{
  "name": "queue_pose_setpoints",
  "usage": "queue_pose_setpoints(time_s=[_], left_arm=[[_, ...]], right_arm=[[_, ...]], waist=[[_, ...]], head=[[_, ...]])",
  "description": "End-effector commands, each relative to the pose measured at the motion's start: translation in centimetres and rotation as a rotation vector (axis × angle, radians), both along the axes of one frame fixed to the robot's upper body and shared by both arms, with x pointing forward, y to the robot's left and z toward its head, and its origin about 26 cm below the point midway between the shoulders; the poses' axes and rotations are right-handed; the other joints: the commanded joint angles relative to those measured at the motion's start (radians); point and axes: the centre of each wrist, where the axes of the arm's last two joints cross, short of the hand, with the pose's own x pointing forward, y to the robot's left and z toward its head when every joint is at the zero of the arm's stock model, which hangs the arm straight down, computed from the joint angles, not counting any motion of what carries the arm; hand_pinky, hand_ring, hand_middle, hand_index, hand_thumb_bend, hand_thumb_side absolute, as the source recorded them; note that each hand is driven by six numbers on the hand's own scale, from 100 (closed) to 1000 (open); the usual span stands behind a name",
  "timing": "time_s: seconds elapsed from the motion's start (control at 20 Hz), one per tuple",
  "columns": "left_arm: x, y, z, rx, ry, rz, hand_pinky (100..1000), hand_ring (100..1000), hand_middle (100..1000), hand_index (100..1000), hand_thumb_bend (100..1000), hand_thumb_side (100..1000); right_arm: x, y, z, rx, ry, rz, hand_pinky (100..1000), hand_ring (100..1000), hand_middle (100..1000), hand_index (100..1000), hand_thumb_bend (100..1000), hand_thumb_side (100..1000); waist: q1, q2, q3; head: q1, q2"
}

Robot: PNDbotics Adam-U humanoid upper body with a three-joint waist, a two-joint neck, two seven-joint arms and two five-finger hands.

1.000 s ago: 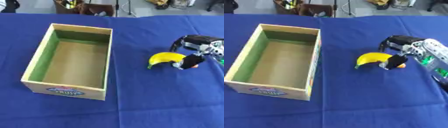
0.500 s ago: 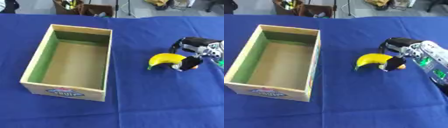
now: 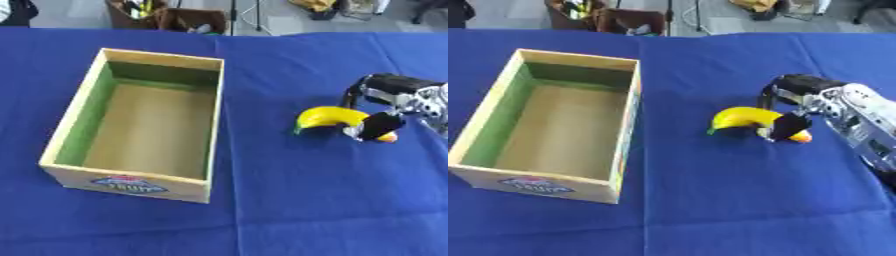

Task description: Pick up objects on the table and place them in the box.

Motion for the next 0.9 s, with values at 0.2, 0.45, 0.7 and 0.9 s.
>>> queue_pose_setpoints(time_s=[0.2,0.45,0.7,0.9], left_arm=[[-0.35,-0.05,0.74,0.014,-0.03,-0.007,556,682,755,911,100,1000],[-0.36,0.0,0.71,0.012,-0.029,-0.006,556,682,754,911,100,1000],[-0.36,-0.02,0.73,0.011,-0.029,-0.007,556,682,754,911,100,1000],[-0.36,-0.01,0.73,0.01,-0.029,-0.006,556,681,754,910,100,1000]], right_arm=[[-0.44,-0.47,1.31,-0.016,-0.029,-0.008,808,851,628,721,223,384],[-0.42,-0.48,1.27,-0.02,-0.025,-0.009,806,849,618,716,214,376],[-0.44,-0.42,1.32,-0.017,-0.034,-0.011,800,842,604,705,199,367],[-0.45,-0.42,1.33,-0.011,-0.044,-0.015,793,833,586,685,175,369]], waist=[[-0.001,-0.017,0.004],[0.0,-0.015,0.006],[0.0,-0.015,0.006],[0.001,-0.015,0.006]], head=[[-0.006,-0.01],[-0.008,-0.01],[-0.01,-0.012],[-0.01,-0.014]])
